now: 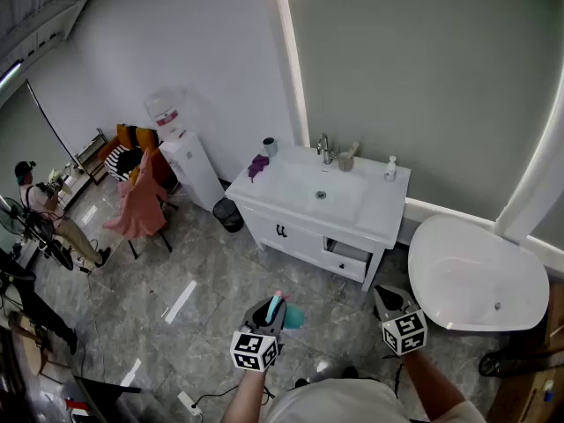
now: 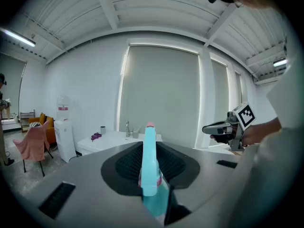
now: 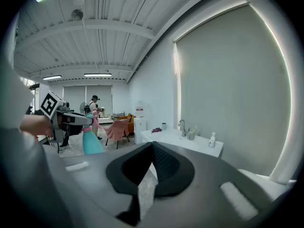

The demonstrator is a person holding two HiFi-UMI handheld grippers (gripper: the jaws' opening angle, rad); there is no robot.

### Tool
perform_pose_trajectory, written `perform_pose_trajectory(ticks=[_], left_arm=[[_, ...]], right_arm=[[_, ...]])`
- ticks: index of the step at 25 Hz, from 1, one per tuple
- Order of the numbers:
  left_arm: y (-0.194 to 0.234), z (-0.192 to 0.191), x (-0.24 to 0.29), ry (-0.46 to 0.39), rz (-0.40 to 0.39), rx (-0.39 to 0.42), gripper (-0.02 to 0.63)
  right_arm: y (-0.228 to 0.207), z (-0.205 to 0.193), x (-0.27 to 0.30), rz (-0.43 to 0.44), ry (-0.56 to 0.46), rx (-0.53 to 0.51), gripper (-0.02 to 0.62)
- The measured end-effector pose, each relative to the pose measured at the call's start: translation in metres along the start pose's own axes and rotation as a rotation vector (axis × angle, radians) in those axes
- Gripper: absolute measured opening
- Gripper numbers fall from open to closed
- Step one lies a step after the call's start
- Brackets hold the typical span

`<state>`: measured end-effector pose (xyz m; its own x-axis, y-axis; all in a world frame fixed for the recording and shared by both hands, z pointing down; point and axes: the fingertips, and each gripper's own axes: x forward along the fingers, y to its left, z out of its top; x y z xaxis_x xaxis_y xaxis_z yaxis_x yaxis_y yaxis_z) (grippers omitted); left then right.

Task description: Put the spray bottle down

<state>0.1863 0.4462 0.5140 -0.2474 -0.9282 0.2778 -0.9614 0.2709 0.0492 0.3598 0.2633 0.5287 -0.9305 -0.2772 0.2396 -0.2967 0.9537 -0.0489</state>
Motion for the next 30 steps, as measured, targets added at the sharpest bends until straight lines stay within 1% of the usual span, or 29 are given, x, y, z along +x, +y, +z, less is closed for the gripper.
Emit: perform_pose_trajectory(ticks=[10, 19, 30], left_arm=[[-0.007, -0.002, 0.0, -0.003, -0.006, -0.002, 0.084], [-0.016, -0.004, 0.002, 0.002, 0.017, -0.006, 0.084], [-0.037, -0.013, 0.02, 0.01, 0.067, -0.03, 0.084]], right_arm=[[-0.003, 0.0, -0.003, -0.004, -0.007, 0.008, 0.011], [-0.014, -0.007, -0.007, 0.008, 0.009, 0.008, 0.011], [-0.043, -0.022, -0.001, 0.072, 0.042, -0.003, 0.011]])
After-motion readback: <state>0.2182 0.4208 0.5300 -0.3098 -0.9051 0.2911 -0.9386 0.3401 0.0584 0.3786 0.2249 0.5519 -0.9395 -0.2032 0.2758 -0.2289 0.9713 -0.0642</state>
